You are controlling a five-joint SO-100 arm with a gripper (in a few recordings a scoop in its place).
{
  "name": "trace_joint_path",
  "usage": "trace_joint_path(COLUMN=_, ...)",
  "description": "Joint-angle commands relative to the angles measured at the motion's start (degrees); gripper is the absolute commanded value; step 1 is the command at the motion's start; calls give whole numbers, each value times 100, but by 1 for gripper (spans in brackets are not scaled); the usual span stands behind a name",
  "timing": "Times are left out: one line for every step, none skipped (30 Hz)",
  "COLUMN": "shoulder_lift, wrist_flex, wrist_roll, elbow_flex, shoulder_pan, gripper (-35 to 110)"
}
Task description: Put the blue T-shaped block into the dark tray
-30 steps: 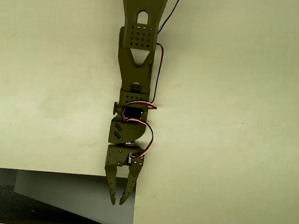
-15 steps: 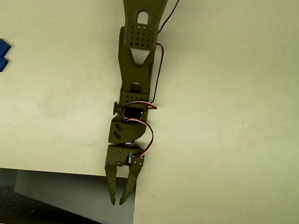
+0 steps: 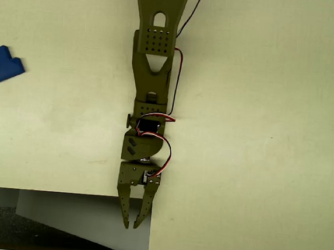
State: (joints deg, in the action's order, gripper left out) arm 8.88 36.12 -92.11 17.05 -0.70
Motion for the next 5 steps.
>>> trace_joint_path(shoulder_lift=9, wrist_flex=167, wrist_roll=-53, elbow_flex=9, shoulder_pan=-88, gripper=4)
trace_joint_path(shoulder_lift=9, wrist_flex=167, wrist_roll=-53, elbow_flex=9, shoulder_pan=-88, gripper=4)
trace_joint_path(shoulder_lift=9, wrist_flex=167, wrist_roll=-53, elbow_flex=9, shoulder_pan=-88, gripper=4)
trace_joint_path(shoulder_lift=9, wrist_flex=167, wrist_roll=-53, elbow_flex=9, shoulder_pan=-88, gripper=4)
trace_joint_path(shoulder_lift=9, wrist_flex=167, wrist_roll=-53, elbow_flex=9, shoulder_pan=-88, gripper=4)
